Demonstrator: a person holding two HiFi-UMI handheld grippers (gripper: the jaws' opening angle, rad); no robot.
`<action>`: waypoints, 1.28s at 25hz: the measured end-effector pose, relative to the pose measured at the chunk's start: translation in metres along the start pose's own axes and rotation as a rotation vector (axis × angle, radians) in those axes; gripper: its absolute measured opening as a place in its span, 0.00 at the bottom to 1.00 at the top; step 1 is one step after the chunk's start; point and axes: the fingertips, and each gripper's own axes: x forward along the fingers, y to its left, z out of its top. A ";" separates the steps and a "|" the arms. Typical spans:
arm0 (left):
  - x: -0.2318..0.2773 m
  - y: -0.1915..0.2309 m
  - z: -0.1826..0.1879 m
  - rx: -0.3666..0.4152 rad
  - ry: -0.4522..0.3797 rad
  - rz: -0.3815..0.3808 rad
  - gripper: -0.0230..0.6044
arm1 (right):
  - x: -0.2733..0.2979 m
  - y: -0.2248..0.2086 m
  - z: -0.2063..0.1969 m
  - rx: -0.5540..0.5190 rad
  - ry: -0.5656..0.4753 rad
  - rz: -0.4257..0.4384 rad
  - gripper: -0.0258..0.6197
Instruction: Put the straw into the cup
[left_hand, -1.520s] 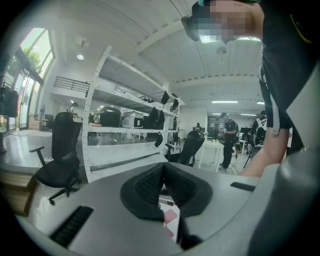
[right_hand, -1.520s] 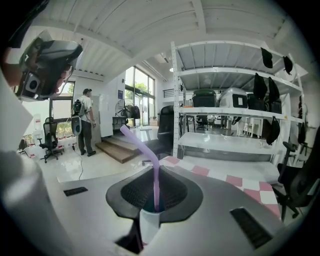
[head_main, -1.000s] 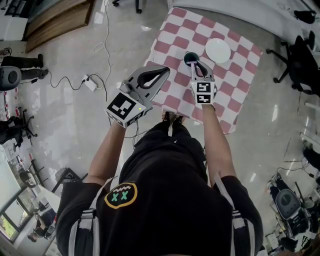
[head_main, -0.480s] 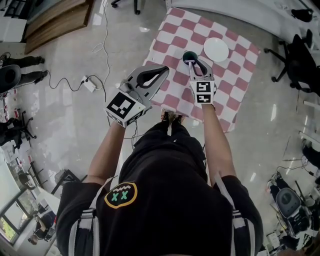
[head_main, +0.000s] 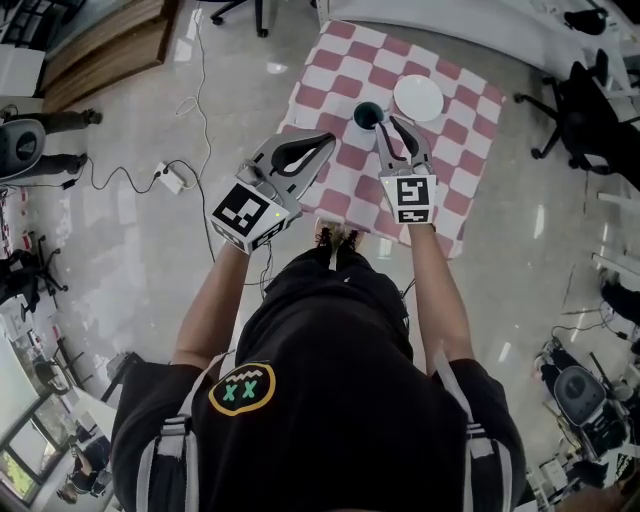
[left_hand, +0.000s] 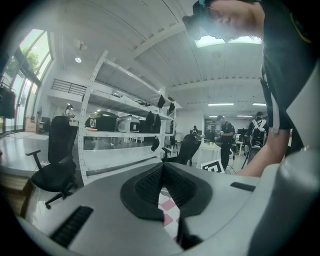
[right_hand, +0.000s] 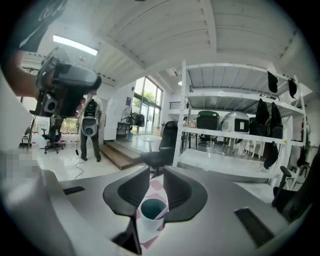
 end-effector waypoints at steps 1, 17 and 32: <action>0.000 -0.002 0.001 0.001 -0.003 -0.003 0.06 | -0.007 0.000 0.009 -0.004 -0.015 0.001 0.20; 0.002 -0.030 0.009 0.005 -0.028 -0.070 0.06 | -0.105 0.026 0.121 -0.037 -0.238 0.042 0.15; 0.004 -0.043 0.012 0.015 -0.030 -0.100 0.06 | -0.125 0.039 0.113 -0.058 -0.189 0.066 0.07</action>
